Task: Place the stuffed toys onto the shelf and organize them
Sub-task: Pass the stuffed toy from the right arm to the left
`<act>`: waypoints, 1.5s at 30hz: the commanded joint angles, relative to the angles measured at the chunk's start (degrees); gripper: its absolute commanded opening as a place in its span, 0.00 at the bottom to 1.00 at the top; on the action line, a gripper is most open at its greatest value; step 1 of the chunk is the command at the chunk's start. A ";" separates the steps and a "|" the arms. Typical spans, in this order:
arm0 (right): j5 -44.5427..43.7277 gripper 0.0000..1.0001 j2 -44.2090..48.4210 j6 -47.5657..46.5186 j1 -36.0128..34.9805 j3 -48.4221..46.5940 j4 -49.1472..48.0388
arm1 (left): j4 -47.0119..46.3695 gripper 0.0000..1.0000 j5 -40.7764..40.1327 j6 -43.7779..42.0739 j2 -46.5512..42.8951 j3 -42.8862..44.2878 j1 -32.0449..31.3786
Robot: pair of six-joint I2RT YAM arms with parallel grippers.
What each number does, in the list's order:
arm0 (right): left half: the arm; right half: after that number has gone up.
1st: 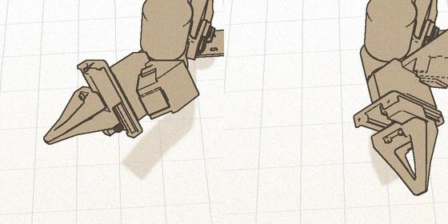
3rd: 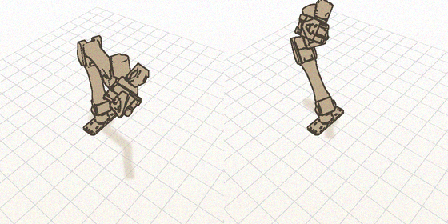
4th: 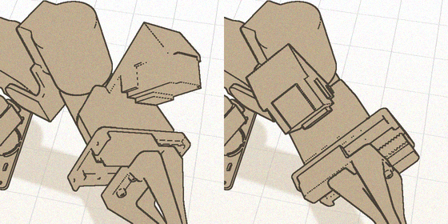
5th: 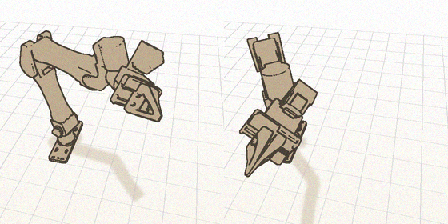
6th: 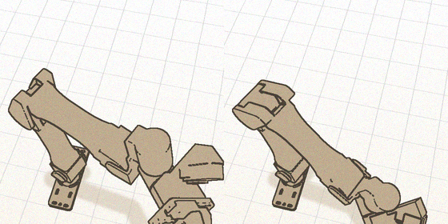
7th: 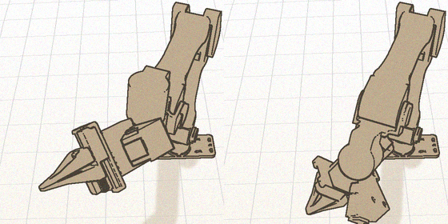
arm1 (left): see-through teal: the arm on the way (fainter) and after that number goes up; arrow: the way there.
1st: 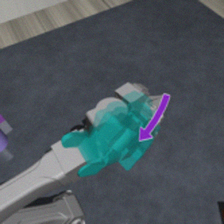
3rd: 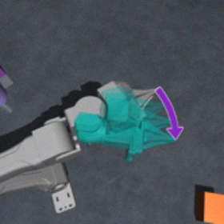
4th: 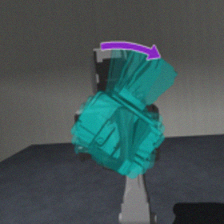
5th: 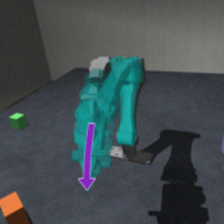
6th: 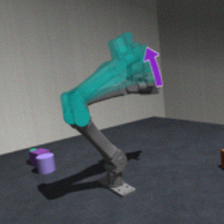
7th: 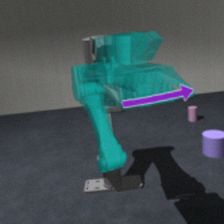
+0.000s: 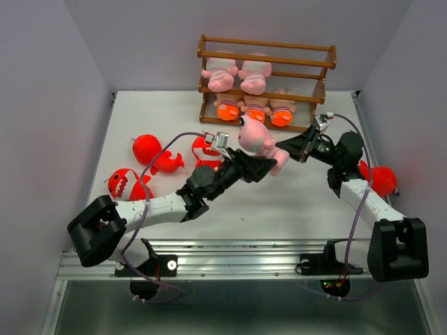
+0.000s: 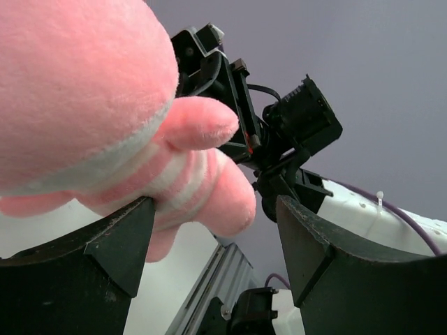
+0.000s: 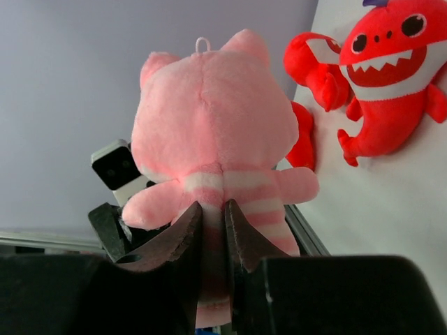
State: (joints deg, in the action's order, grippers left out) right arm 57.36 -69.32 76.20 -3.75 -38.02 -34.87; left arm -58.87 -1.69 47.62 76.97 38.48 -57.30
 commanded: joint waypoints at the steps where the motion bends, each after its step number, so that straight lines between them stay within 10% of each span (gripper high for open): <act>1: -2.16 0.01 2.08 13.17 0.32 2.33 -17.68 | -5.29 0.81 0.11 0.72 2.74 4.23 -0.62; 28: -3.22 0.01 5.51 18.54 0.85 6.81 -26.39 | -0.10 0.82 1.43 -0.77 6.70 11.88 -0.62; 37: -2.61 0.01 6.83 16.79 0.85 8.31 -25.69 | -1.77 0.40 3.08 0.20 6.97 11.27 0.87; 42: -2.08 0.01 7.88 13.46 0.85 9.02 -23.75 | -1.16 0.00 4.24 -2.52 6.00 11.09 1.66; 45: -0.51 0.28 8.23 7.77 0.85 7.88 -18.86 | 2.00 0.00 5.73 -6.37 4.77 11.00 1.93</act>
State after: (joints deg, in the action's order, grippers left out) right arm 50.39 -62.98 90.80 -1.89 -29.85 -56.45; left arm -55.44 3.57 46.65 84.25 47.51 -56.25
